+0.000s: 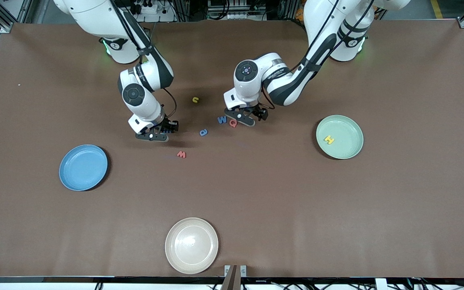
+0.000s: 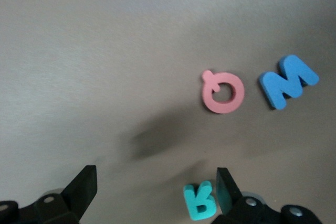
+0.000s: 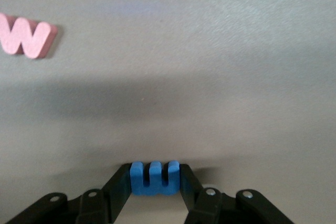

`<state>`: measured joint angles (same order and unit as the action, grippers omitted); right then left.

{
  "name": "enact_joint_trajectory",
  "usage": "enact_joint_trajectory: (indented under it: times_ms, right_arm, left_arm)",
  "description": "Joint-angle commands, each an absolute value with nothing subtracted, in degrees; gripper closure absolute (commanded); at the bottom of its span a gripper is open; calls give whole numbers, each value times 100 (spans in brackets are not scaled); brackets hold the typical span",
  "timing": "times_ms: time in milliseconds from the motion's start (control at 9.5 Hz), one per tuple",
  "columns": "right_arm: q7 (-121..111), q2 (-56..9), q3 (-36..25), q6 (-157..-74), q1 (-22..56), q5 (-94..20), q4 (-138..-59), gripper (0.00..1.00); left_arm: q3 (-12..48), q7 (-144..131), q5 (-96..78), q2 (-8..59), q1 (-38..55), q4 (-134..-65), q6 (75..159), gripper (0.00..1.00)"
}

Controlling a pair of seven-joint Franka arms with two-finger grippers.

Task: Sort upper and lower case letters into plates
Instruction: 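Grasp the blue w with the right gripper while the left gripper reaches R, then drop the w onto the blue plate while the left gripper grasps R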

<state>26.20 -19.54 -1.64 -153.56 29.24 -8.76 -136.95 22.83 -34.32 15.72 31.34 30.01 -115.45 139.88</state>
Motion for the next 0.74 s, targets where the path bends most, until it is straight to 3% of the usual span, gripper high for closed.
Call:
enact_joint_trajectory:
  times_ms: [0, 632]
  right_arm:
    - [2487, -1881, -184, -15390, 2681, -905, -13694, 100]
    - [1137, -1459, -202, -15302, 1304, -896, -13387, 100]
  left_arm:
    - [2338, -4057, 1626, 3234, 3014, -11751, 14335, 0]
    - [2382, -4833, 1626, 3261, 3190, -11830, 14309, 0]
